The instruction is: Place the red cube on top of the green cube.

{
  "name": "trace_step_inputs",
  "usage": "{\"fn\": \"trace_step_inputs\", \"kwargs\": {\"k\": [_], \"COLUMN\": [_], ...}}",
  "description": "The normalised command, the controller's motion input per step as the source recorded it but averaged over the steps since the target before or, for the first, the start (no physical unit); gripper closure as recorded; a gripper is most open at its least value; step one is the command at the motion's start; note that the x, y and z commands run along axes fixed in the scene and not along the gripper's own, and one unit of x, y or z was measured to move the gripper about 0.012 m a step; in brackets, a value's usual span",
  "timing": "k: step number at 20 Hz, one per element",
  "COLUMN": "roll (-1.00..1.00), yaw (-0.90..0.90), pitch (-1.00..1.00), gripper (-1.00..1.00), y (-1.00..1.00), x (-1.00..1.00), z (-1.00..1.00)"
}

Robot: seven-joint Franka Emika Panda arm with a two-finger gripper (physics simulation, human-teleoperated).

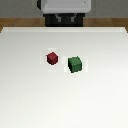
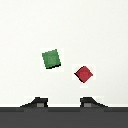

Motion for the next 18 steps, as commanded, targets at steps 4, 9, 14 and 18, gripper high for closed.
{"fn": "trace_step_inputs", "kwargs": {"k": [4,9,14,18], "roll": [0.00,0.00,0.00,0.00], "yaw": [0.00,0.00,0.00,0.00], "pitch": [0.00,0.00,0.00,0.00], "gripper": [-1.00,-1.00,-1.00,-1.00], "y": [0.00,-0.20,-0.40,-0.25], "x": [0.00,0.00,0.00,0.50], "z": [0.00,0.00,0.00,0.00]}}
